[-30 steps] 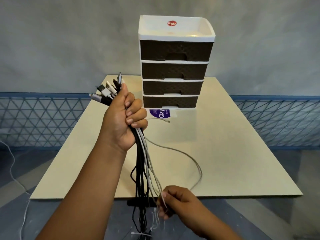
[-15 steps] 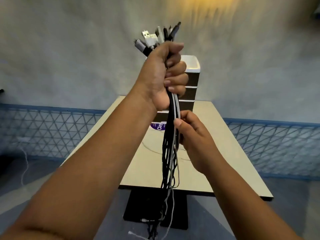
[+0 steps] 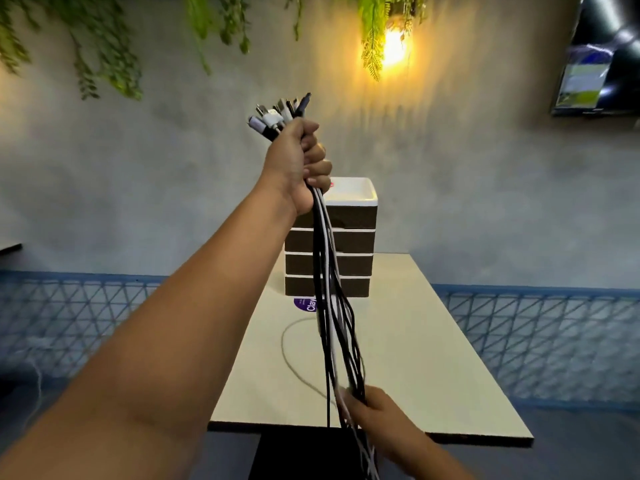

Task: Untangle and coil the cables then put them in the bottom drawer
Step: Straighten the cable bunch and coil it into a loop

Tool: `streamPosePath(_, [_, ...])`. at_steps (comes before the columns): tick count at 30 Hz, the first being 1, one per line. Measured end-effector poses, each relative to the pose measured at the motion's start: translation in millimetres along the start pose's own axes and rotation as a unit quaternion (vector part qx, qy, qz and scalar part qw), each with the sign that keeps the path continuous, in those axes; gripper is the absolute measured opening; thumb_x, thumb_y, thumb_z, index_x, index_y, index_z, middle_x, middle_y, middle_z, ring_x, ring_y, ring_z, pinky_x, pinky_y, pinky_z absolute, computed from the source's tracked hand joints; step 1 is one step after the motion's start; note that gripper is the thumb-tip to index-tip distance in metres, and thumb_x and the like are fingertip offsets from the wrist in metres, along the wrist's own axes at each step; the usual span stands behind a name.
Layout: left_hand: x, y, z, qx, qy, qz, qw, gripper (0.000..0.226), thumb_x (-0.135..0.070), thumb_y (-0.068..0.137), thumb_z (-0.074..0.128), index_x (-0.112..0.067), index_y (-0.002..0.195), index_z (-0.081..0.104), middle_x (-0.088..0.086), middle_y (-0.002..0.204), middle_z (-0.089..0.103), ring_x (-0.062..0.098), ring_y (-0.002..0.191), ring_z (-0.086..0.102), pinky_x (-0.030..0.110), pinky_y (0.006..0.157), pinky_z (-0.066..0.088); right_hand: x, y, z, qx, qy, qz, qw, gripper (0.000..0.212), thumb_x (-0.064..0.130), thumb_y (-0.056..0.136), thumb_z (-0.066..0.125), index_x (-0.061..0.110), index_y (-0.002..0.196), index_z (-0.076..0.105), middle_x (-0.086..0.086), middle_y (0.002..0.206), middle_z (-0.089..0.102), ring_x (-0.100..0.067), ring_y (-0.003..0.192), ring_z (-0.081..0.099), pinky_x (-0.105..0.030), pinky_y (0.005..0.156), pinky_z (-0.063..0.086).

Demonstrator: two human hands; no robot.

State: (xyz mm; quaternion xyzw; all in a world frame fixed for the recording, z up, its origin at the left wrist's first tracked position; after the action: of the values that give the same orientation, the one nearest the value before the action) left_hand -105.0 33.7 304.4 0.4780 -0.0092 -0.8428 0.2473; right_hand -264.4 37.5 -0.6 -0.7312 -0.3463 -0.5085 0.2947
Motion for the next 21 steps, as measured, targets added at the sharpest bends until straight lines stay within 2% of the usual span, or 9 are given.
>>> streamPosePath(3, [9, 1, -10, -0.017, -0.006, -0.002, 1.0, 0.048, -0.026, 0.095, 0.045, -0.024, 0.051, 0.024, -0.008, 0.04, 0.016, 0.007, 0.03, 0.012, 0.011, 0.033, 0.011, -26, -5, -17, 0.041, -0.118, 0.023, 0.992, 0.032, 0.056, 0.08, 0.066, 0.033, 0.102, 0.062, 0.008, 0.111, 0.062, -0.002, 0.098, 0.06, -0.026, 0.092, 0.049])
streamPosePath(5, [15, 1, -9, -0.014, -0.013, -0.01, 1.0, 0.052, -0.03, 0.097, 0.045, -0.024, 0.05, 0.024, -0.008, 0.04, 0.016, 0.007, 0.03, 0.013, 0.011, 0.034, 0.011, 2, -6, -41, -0.044, -0.092, -0.024, 0.995, 0.038, 0.035, 0.076, 0.064, 0.037, 0.113, 0.056, 0.006, 0.126, 0.056, -0.01, 0.118, 0.055, -0.03, 0.095, 0.05])
streamPosePath(7, [23, -2, 1, -0.002, -0.009, -0.018, 1.0, 0.05, -0.031, 0.098, 0.046, -0.025, 0.054, 0.022, -0.007, 0.041, 0.016, 0.007, 0.03, 0.013, 0.012, 0.034, 0.011, 60, -10, -64, -0.149, -0.001, -0.122, 0.981, 0.037, 0.019, 0.084, 0.059, 0.037, 0.115, 0.054, 0.01, 0.124, 0.057, -0.008, 0.119, 0.055, -0.022, 0.087, 0.049])
streamPosePath(10, [36, -8, 27, 0.026, 0.012, -0.03, 0.999, 0.046, -0.028, 0.097, 0.047, -0.025, 0.059, 0.021, -0.007, 0.043, 0.016, 0.007, 0.031, 0.013, 0.013, 0.034, 0.012, 148, -23, -85, -0.311, 0.007, -0.203, 0.929, 0.041, 0.038, 0.092, 0.061, 0.032, 0.13, 0.046, 0.011, 0.131, 0.052, -0.001, 0.117, 0.053, -0.026, 0.097, 0.044])
streamPosePath(13, [40, -14, 47, 0.036, 0.046, -0.029, 0.998, 0.045, -0.026, 0.097, 0.047, -0.025, 0.059, 0.022, -0.006, 0.046, 0.015, 0.009, 0.034, 0.012, 0.014, 0.035, 0.013, 194, -42, -100, -0.492, -0.223, -0.143, 0.829, 0.074, 0.06, 0.091, 0.048, 0.013, 0.146, 0.032, -0.008, 0.146, 0.04, -0.025, 0.135, 0.037, -0.042, 0.109, 0.033])
streamPosePath(15, [37, -17, 52, 0.042, 0.06, -0.026, 0.997, 0.045, -0.025, 0.096, 0.047, -0.026, 0.059, 0.023, -0.007, 0.047, 0.015, 0.009, 0.037, 0.011, 0.015, 0.036, 0.013, 200, -54, -109, -0.48, -0.346, -0.092, 0.801, 0.072, 0.07, 0.091, 0.029, 0.011, 0.12, 0.059, -0.012, 0.119, 0.062, -0.033, 0.115, 0.052, -0.044, 0.092, 0.042])
streamPosePath(17, [31, -18, 50, 0.047, 0.055, -0.026, 0.997, 0.045, -0.026, 0.096, 0.048, -0.026, 0.059, 0.021, -0.007, 0.047, 0.014, 0.009, 0.037, 0.011, 0.015, 0.036, 0.013, 190, -58, -119, -0.385, -0.338, -0.02, 0.858, 0.084, 0.075, 0.088, 0.012, 0.014, 0.075, 0.068, -0.008, 0.08, 0.068, -0.029, 0.081, 0.062, -0.039, 0.073, 0.047])
streamPosePath(19, [26, -17, 45, 0.049, 0.038, -0.033, 0.998, 0.046, -0.026, 0.096, 0.048, -0.026, 0.058, 0.021, -0.007, 0.046, 0.015, 0.009, 0.035, 0.011, 0.014, 0.035, 0.012, 180, -57, -129, -0.341, -0.371, 0.028, 0.863, 0.085, 0.075, 0.087, 0.011, 0.014, 0.067, 0.067, -0.005, 0.073, 0.068, -0.025, 0.073, 0.063, -0.038, 0.072, 0.05])
streamPosePath(21, [24, -16, 44, 0.057, 0.019, -0.043, 0.997, 0.048, -0.025, 0.095, 0.048, -0.025, 0.055, 0.022, -0.008, 0.044, 0.015, 0.008, 0.033, 0.012, 0.013, 0.034, 0.012, 182, -54, -134, -0.363, -0.414, -0.03, 0.834, 0.072, 0.073, 0.087, 0.022, 0.016, 0.077, 0.064, -0.003, 0.08, 0.066, -0.023, 0.077, 0.061, -0.035, 0.067, 0.048])
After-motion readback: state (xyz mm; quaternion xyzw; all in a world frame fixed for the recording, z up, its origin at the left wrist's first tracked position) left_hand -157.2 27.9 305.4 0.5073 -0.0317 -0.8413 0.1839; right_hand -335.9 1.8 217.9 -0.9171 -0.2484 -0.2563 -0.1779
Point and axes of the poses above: each hand's wrist, its own y-axis towards the middle knuckle, its own z-axis out of the palm, x = y × z, the point moved 5 cm from there along y, towards the middle knuckle
